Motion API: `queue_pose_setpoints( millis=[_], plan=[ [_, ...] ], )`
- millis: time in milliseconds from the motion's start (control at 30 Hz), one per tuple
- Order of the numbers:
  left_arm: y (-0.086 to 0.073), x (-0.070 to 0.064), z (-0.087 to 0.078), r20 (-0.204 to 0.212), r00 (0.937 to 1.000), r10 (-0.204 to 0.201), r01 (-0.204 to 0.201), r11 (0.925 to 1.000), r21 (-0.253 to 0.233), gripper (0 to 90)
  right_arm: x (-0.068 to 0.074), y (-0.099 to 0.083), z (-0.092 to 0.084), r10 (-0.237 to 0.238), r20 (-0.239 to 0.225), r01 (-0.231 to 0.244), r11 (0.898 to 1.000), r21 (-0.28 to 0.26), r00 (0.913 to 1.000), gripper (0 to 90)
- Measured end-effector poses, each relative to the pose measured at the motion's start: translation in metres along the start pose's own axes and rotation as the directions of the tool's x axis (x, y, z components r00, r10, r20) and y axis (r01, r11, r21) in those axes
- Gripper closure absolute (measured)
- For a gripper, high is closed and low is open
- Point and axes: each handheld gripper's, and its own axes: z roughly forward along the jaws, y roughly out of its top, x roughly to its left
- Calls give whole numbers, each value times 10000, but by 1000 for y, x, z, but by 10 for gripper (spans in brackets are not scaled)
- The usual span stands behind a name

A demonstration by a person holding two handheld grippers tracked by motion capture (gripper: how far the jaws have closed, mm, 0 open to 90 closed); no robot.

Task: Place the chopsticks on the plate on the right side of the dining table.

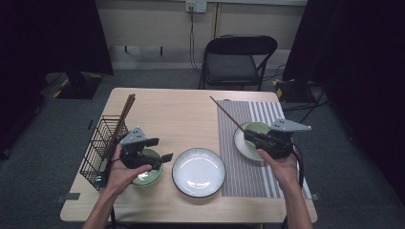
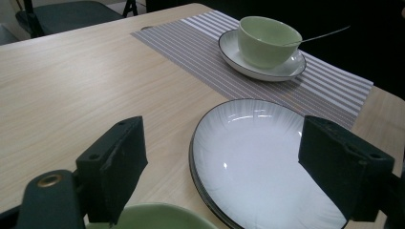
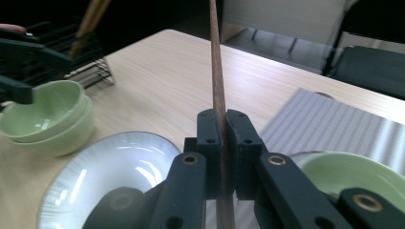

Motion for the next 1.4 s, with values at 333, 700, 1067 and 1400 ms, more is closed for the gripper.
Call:
queue_pose_setpoints(
  millis=[333, 700, 1067, 1400],
  plan=[
    [0, 1, 1, 129, 9999, -100, 100, 9999, -50, 158, -30, -2, -13, 277, 818, -283, 9996, 69, 9963, 849],
    [-2, 3, -1, 102, 9998, -173, 173, 9998, -16, 158, -60, -10, -12, 607, 1614, -679, 9969, 394, 9850, 849],
    [-2, 3, -2, 104, 9999, -39, 38, 10000, 84, 160, -91, -29, -15, 1008, 2315, -1170, 9915, 576, 9676, 849],
    [-2, 2, -1, 57, 10000, 48, -49, 9999, 93, 160, -114, -39, -7, 1207, 2795, -1551, 9824, 1041, 9525, 849]
  ],
)
